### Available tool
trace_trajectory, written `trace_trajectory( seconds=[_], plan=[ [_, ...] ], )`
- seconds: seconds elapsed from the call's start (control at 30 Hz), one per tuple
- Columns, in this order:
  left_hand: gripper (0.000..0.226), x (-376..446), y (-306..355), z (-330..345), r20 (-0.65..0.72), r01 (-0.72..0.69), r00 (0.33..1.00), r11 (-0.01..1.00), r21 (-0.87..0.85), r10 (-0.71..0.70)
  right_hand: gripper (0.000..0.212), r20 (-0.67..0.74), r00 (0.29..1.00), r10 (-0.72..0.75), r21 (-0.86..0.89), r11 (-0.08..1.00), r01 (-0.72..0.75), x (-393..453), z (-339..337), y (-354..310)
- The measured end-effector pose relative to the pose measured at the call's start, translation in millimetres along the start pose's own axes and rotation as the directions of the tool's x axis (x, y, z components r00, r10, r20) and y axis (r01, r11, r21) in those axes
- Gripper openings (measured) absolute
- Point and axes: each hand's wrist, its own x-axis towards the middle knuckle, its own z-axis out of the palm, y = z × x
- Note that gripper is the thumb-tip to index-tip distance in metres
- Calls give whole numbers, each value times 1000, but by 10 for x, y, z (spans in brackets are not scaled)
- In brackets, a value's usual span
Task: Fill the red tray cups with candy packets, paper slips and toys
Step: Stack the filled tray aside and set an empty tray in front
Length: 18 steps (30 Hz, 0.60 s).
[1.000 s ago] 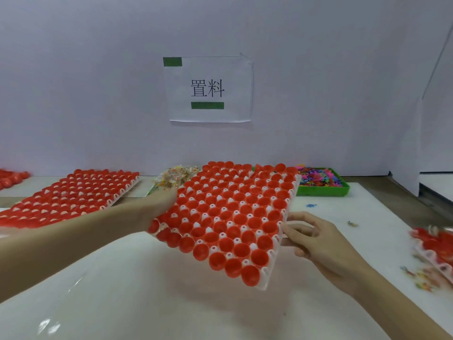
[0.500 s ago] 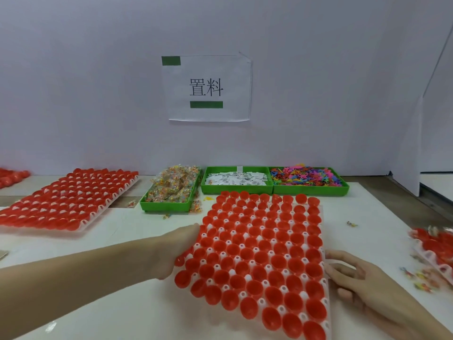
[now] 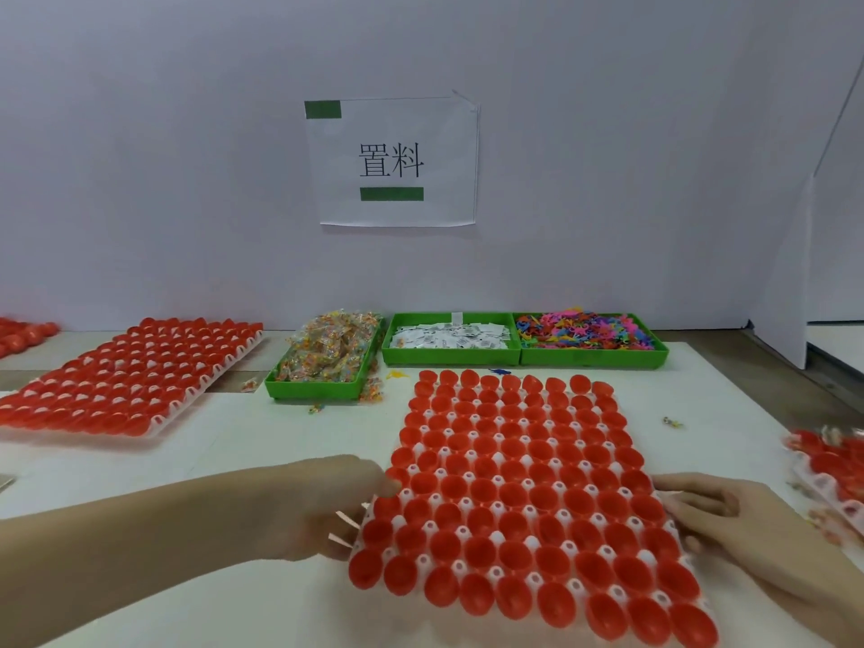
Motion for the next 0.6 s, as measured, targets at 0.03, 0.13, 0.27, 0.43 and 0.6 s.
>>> trace_trajectory(
  seconds=[0.03,0.13,0.27,0.43,0.6],
  plan=[
    [18,-11,-34,31,21,-38,999,999,6,38,18,-36,999,-16,-35,999,15,16,-18,-1],
    [32,43,-136,77,-36,-81,996,997,-4,80,16,-125,989,-83,-155,986,63,58,-32,-19],
    [60,81,-255,108,-41,-119,992,990,77,122,20,-179,974,-139,-263,961,89,98,-16,-47],
    [62,112,-342,99,-71,-197,974,963,185,214,19,-199,974,-108,-243,968,58,105,-26,-35],
    [42,144,-422,49,-54,-223,973,975,21,223,20,-197,976,-90,-307,951,26,103,-70,-9]
  ],
)
